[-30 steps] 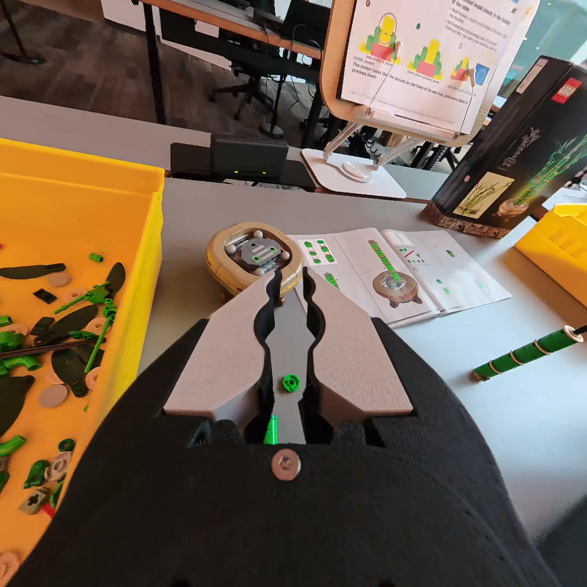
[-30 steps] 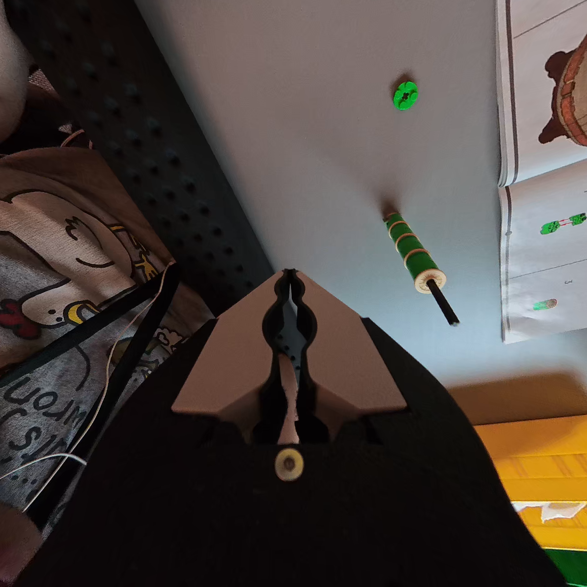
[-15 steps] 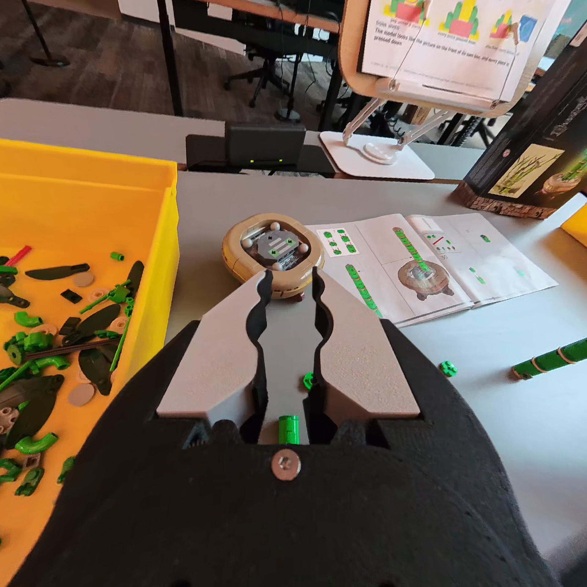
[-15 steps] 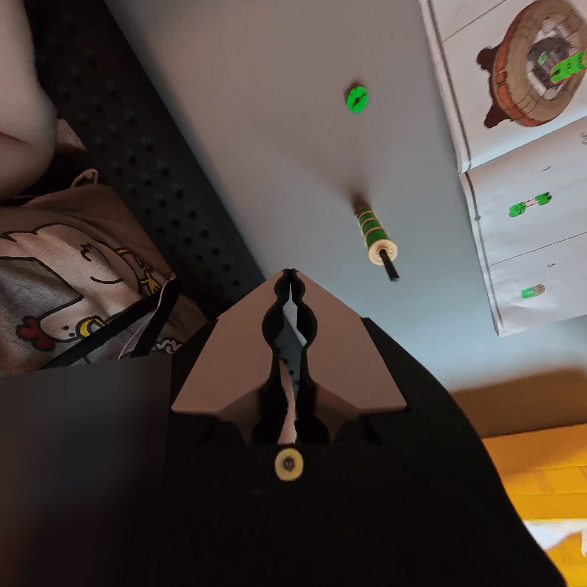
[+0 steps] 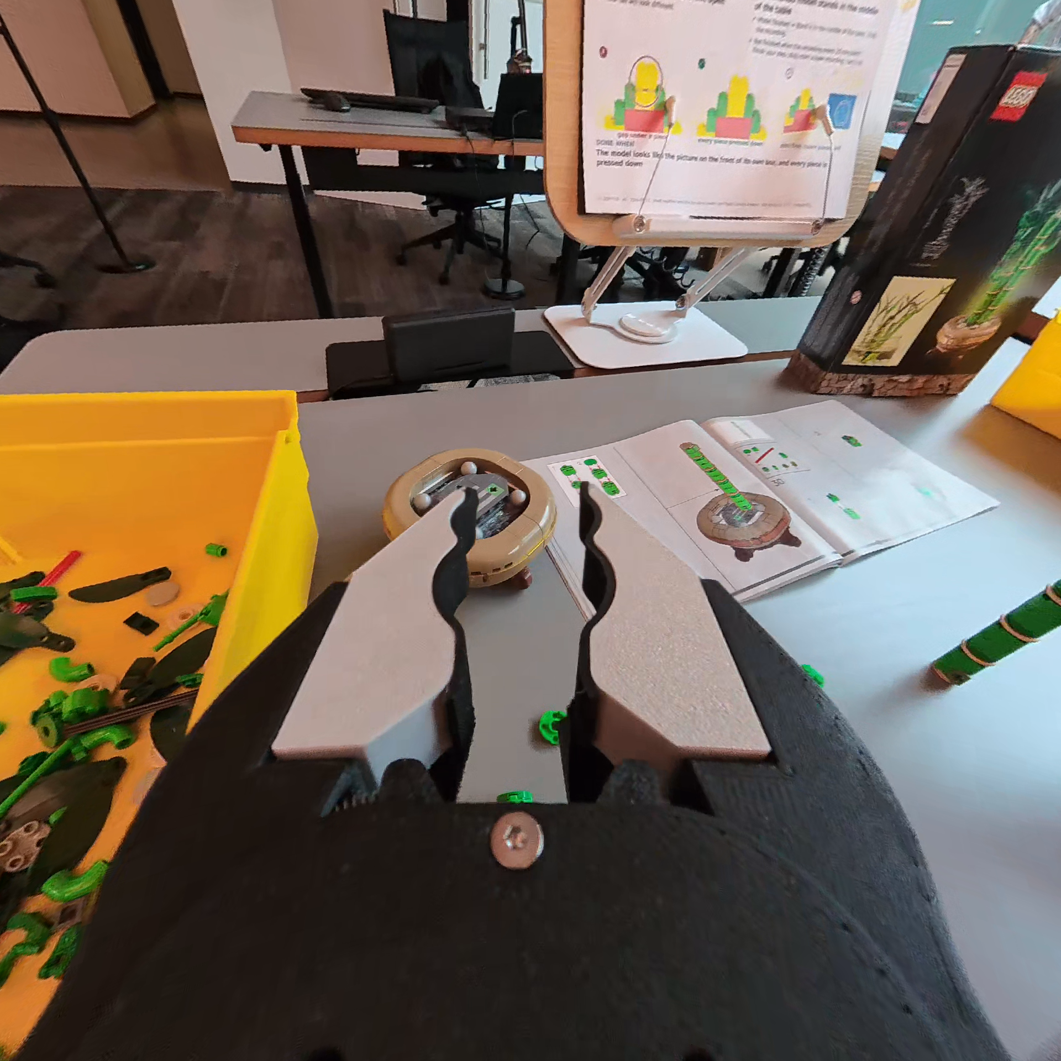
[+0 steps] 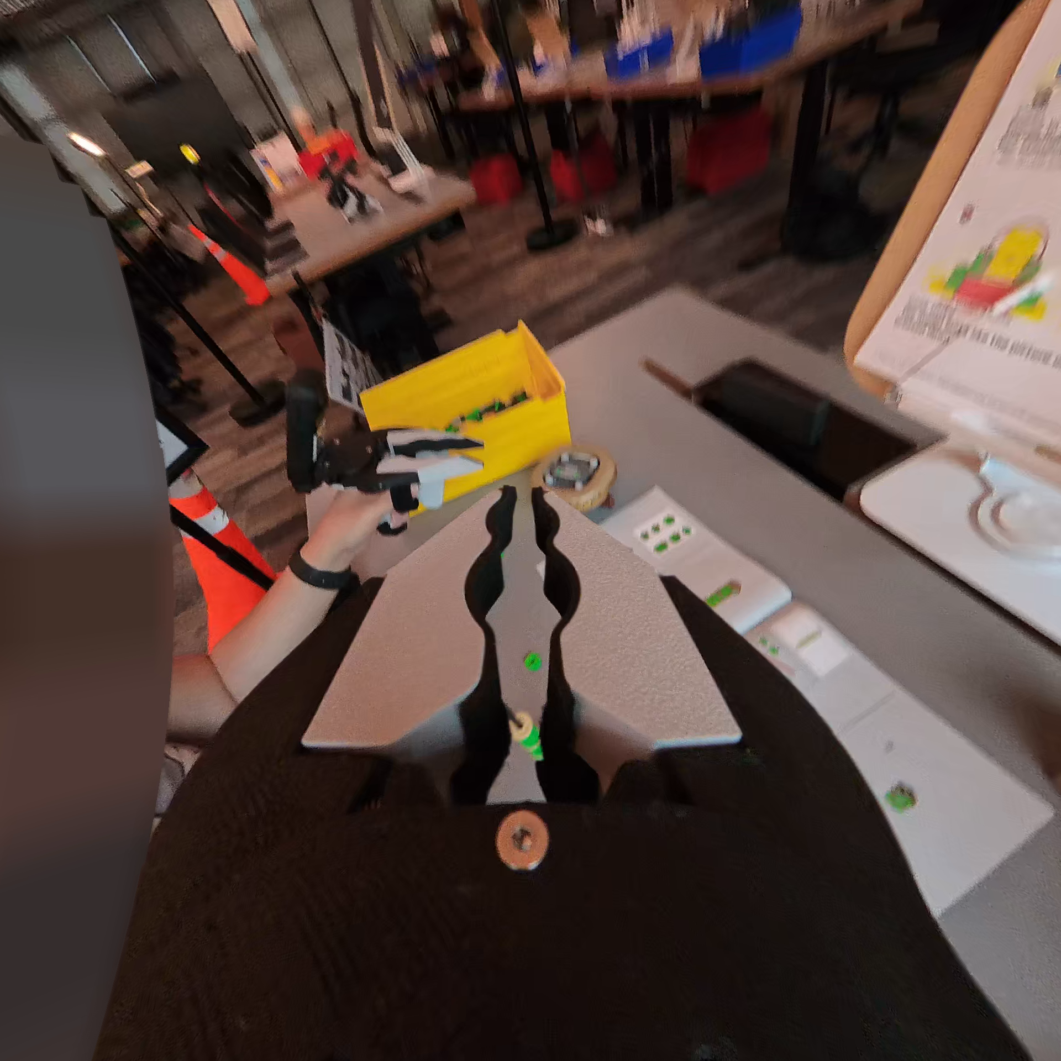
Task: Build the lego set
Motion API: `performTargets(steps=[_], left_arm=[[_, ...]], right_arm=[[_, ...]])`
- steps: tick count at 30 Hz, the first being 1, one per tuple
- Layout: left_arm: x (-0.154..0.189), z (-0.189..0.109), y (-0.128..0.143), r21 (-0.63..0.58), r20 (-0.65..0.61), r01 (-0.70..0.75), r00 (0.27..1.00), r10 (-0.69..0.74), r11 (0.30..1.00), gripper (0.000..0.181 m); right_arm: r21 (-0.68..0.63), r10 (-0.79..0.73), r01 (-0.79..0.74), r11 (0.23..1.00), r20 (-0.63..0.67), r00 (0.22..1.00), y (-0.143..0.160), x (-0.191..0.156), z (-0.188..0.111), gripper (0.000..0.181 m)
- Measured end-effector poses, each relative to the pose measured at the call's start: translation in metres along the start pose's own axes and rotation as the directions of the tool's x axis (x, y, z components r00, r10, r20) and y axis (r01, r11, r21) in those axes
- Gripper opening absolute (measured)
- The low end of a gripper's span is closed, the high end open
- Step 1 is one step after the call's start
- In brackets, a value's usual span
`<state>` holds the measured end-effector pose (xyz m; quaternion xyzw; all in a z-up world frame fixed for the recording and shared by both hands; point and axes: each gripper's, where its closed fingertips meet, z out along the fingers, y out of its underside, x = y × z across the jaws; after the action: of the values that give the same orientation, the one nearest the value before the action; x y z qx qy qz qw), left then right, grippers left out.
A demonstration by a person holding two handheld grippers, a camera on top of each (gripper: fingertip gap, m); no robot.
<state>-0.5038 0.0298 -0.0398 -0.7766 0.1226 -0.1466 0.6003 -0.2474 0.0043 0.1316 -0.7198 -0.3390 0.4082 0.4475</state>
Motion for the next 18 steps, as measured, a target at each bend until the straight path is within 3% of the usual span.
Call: performTargets(steps=[2,4,9,14,18], left_arm=[[0.001,-0.002,-0.002,0.006,0.000,-0.011,1.000,0.011,1.000,0.033],[0.001,-0.002,-0.001,0.000,0.000,-0.005,1.000,0.005,1.000,0.033],[0.001,0.000,0.022,-0.139,-0.013,0.014,1.000,-0.016,0.990,0.035],[-0.011,-0.002,0.042,-0.269,0.043,-0.027,0.998,0.040,0.963,0.035],[-0.013,-0.004,0.071,-0.426,0.027,-0.043,0.998,0.061,0.904,0.035]], right_arm=[[0.108,-0.084,0.085,0.991,-0.008,0.996,-0.019,0.001,-0.006,0.006],[0.186,-0.184,0.193,0.963,-0.066,0.981,-0.030,0.003,-0.006,0.020],[0.318,-0.385,0.440,0.840,-0.223,0.896,-0.046,-0.006,0.004,0.040],[0.400,-0.334,0.363,0.842,-0.142,0.932,-0.054,-0.021,0.012,0.034],[0.425,-0.320,0.371,0.825,-0.189,0.928,-0.059,-0.013,0.006,0.026]])
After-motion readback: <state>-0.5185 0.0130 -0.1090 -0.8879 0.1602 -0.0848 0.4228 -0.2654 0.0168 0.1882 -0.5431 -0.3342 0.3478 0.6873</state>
